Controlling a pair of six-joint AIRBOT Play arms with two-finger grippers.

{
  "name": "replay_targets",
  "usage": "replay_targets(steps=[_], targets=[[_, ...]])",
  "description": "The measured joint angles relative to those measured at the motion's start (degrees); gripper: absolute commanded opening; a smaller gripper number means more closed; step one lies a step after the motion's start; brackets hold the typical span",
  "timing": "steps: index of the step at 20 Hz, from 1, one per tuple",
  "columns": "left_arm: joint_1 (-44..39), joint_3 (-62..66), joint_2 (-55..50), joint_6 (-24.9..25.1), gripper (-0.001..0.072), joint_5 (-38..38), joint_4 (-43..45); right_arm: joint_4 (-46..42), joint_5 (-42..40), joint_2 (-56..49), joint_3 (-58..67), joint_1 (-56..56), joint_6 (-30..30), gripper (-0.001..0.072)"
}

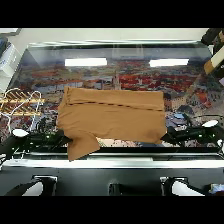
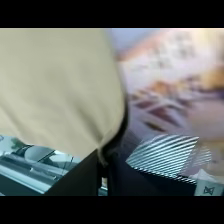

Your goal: Fold the clothes and pants, and hang the long-sleeved shirts on hangers.

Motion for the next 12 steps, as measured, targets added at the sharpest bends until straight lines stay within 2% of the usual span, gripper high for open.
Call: replay_targets(steps=[4, 12], targets=[[0.28, 3.43, 1.20, -0.79, 0.0021, -2.93, -0.02, 1.03, 2.64, 3.98, 0.15, 1.86, 0.50, 0.0029], [1.62, 10.84, 17.44, -12.83, 0.0020, -18.80, 4.28, -7.23, 16.68, 26.03, 1.66, 2.51, 13.16, 0.0028]])
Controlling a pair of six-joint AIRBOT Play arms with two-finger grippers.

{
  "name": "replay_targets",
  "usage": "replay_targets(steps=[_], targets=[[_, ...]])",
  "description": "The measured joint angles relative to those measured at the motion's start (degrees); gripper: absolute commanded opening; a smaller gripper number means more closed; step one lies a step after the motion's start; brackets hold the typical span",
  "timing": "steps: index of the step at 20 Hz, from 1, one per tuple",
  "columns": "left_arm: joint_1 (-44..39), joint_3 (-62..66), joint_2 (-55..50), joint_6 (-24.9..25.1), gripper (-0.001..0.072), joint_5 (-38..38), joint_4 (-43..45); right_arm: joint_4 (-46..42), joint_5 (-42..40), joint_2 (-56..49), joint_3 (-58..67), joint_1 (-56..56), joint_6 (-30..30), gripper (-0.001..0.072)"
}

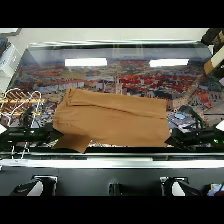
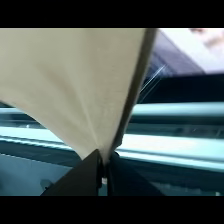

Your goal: Fold the clothes and pants, and hang the long-sleeved shirts on hangers.

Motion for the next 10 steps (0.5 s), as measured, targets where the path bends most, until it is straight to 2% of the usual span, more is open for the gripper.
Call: replay_targets(steps=[4, 10], targets=[[-0.66, 3.72, 0.85, -1.97, 0.0020, 0.74, 0.96, -1.22, -1.11, 3.13, 2.12, 0.02, 2.69, 0.0028], [-6.43, 14.29, -15.72, 1.79, 0.0020, 10.78, -0.59, -3.13, -9.29, -9.55, 11.91, 5.11, 0.63, 0.0028]])
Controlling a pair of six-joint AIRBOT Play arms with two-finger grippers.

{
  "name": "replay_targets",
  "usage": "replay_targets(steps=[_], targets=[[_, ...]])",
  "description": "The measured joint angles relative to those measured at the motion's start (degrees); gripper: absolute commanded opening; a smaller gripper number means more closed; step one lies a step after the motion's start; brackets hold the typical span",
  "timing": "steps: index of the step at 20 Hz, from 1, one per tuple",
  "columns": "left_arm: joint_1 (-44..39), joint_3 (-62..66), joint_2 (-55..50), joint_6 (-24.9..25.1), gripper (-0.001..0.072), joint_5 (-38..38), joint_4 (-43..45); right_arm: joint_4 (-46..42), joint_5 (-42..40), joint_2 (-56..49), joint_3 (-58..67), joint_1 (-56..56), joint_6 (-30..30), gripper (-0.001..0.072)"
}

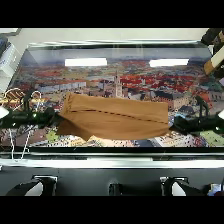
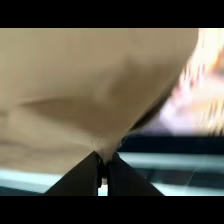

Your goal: Fold the clothes and pants, and hang the long-sleeved shirts on hangers.

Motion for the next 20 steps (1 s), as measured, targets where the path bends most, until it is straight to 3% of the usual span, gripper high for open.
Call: replay_targets(steps=[8, 17, 18, 19, 20], targets=[[-2.21, 24.09, -24.55, 2.01, 0.0020, 2.54, -2.36, -3.65, -4.28, -20.57, 19.67, 3.98, 1.11, 0.0029], [-3.87, 38.80, -41.72, 1.55, 0.0023, 3.13, -2.32, -3.17, -10.86, -30.18, 23.80, 5.60, 1.57, 0.0043], [-3.98, 39.19, -43.19, 1.57, 0.0029, 3.67, -2.25, -3.19, -11.89, -31.26, 23.87, 5.95, 1.64, 0.0191], [-4.09, 39.50, -44.33, 1.64, 0.0135, 4.37, -2.10, -3.30, -12.74, -32.15, 23.91, 6.12, 2.34, 0.0363], [-4.13, 39.87, -45.18, 1.81, 0.0294, 4.90, -2.12, -3.80, -13.18, -32.70, 23.96, 6.14, 3.15, 0.0429]])
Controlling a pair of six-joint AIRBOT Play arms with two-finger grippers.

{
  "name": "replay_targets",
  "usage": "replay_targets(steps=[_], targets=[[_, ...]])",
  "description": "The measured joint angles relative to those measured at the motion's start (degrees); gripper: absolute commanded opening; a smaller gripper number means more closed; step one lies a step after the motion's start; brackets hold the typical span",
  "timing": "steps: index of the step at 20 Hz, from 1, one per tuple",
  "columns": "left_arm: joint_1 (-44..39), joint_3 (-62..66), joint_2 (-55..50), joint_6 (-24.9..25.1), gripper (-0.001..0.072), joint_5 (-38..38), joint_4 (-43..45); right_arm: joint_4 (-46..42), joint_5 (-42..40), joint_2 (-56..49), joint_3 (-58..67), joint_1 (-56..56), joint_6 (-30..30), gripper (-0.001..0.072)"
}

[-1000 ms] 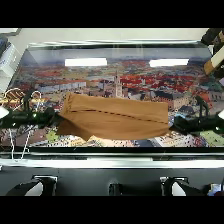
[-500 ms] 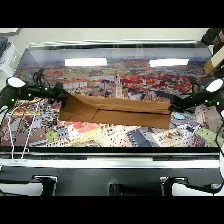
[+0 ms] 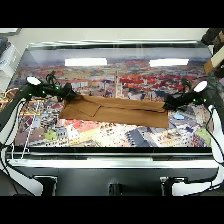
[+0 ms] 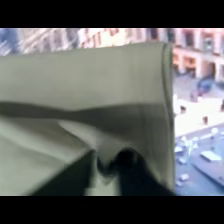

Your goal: Fold the clothes and pants, and hang the long-sleeved shirts on hangers.

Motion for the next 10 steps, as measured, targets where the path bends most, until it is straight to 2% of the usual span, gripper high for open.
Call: replay_targets(steps=[1, 2, 4, 5, 7, 9, 10], targets=[[-0.04, 0.55, -0.59, 0.31, 0.0462, 0.35, 0.00, -0.42, -0.13, -0.22, 0.09, -0.13, 0.90, 0.0429], [-0.09, 1.25, -0.98, 0.72, 0.0539, 0.50, 0.04, -0.79, 0.11, -0.09, 0.22, -0.52, 1.75, 0.0444], [-0.11, 3.43, -1.14, 1.29, 0.0541, -0.09, 0.74, -1.44, 2.14, 1.31, 0.39, -2.23, 2.47, 0.0493], [-0.11, 4.70, -0.96, 1.31, 0.0546, -0.94, 1.88, -1.44, 3.41, 2.21, 0.48, -3.63, 2.49, 0.0546], [-0.15, 7.98, 0.35, 1.29, 0.0720, -3.21, 5.18, 0.39, 6.88, 3.04, 0.52, -7.34, 0.96, 0.0564], [-0.28, 10.99, 2.12, 0.48, 0.0720, -6.21, 10.19, 5.38, 9.90, 2.40, 0.52, -11.13, -1.38, 0.0567], [-0.50, 12.50, 3.43, -0.31, 0.0720, -7.45, 13.11, 7.61, 10.80, 1.70, 0.52, -12.52, -2.36, 0.0609]])
